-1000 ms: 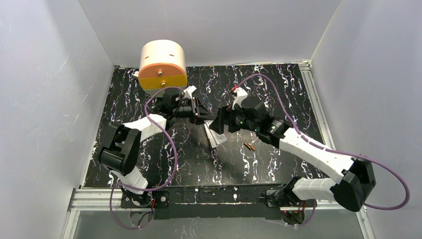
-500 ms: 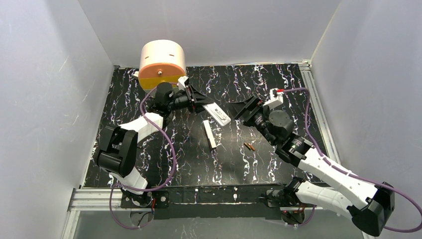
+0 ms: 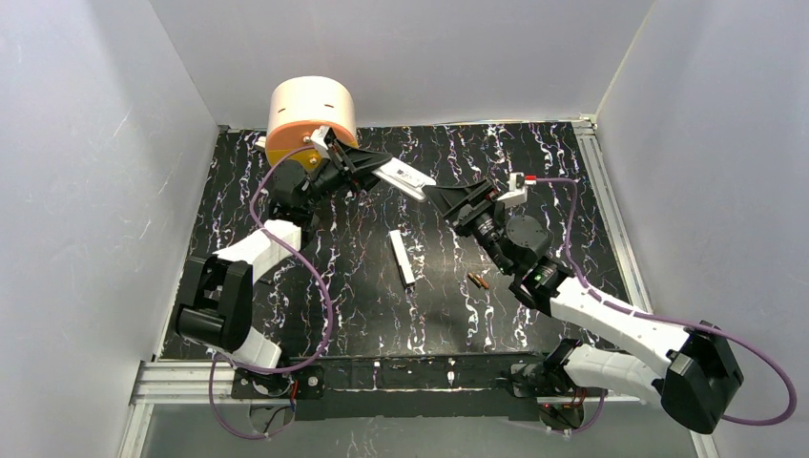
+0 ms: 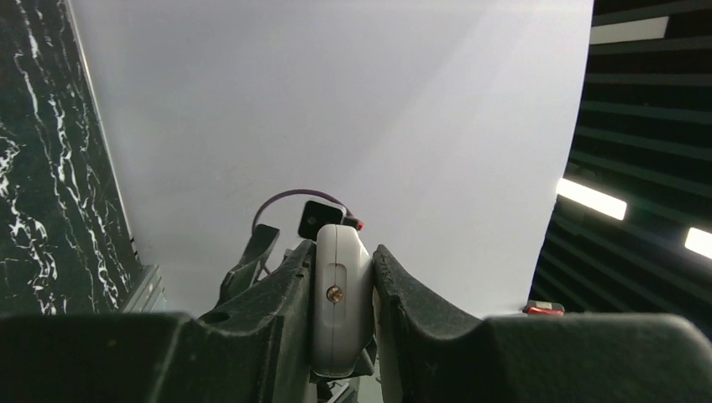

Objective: Load the batteries into the remote control

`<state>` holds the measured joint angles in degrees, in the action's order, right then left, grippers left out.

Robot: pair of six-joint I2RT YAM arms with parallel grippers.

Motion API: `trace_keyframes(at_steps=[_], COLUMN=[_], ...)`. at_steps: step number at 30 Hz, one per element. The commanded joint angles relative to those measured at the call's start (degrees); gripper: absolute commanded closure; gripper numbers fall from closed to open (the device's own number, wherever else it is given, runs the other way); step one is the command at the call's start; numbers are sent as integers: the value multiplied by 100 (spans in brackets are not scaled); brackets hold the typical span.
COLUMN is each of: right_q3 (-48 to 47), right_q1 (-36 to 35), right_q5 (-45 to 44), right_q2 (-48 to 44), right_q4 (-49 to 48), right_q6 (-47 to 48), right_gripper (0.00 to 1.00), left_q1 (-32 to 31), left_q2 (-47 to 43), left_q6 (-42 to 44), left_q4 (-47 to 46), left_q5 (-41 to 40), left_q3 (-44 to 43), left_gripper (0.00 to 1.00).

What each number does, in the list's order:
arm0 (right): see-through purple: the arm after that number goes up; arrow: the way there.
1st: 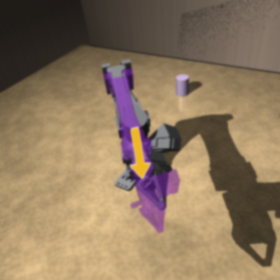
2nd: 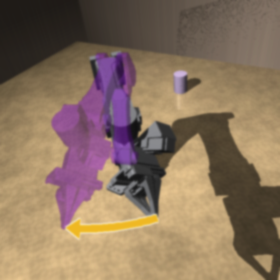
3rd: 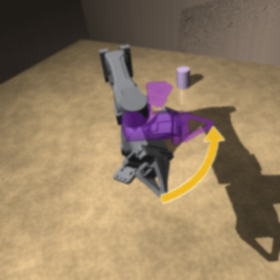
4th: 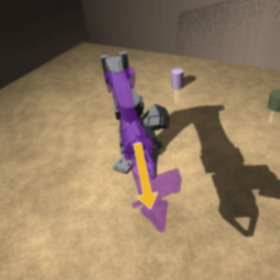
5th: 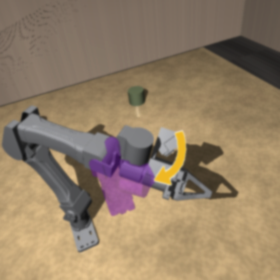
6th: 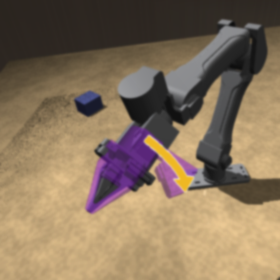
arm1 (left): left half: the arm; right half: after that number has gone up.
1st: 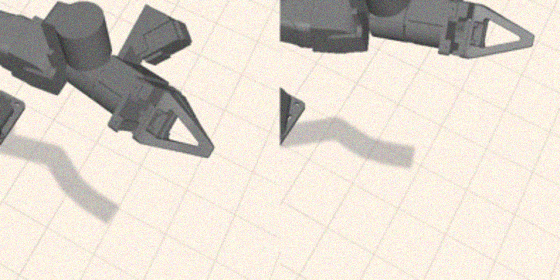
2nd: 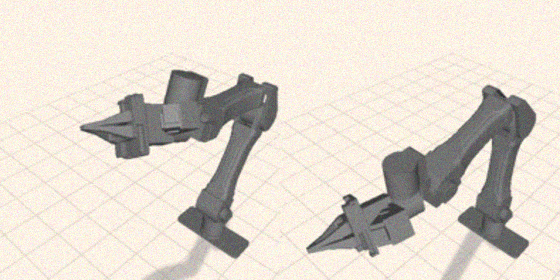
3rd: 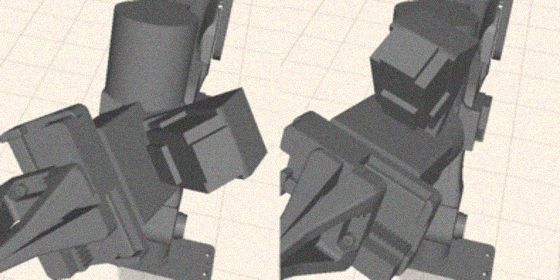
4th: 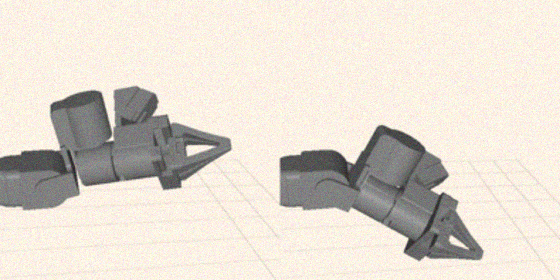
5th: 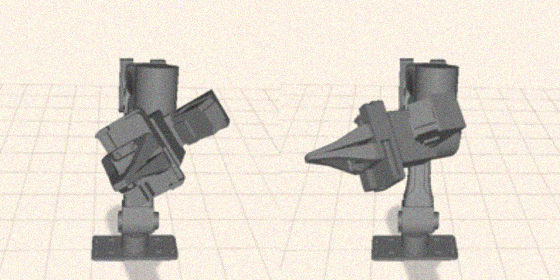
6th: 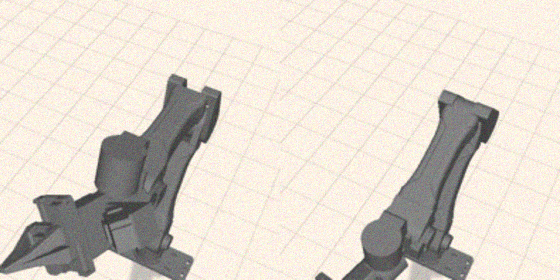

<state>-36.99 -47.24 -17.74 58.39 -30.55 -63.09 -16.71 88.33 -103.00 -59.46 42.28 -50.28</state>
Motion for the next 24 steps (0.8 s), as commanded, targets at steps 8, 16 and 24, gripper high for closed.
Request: trace_keyframes(at_steps=[8,16,24], right_q3=[-90,-73,-110], right_q1=[87,169,237], right_q5=[386,524,663], right_q2=[224,414,620], right_q4=[-1542,-1666,-1788], right_q6=[-705,-1025,-1135], right_gripper=[6,15,29], left_q1=[10,16,11], left_q2=[-346,-393,-431], left_q6=[-158,-159,-219], left_q4=[-631,-702,-776], left_q5=[-104,-106,-98], left_q3=[56,116,237], left_gripper=[100,100,100])
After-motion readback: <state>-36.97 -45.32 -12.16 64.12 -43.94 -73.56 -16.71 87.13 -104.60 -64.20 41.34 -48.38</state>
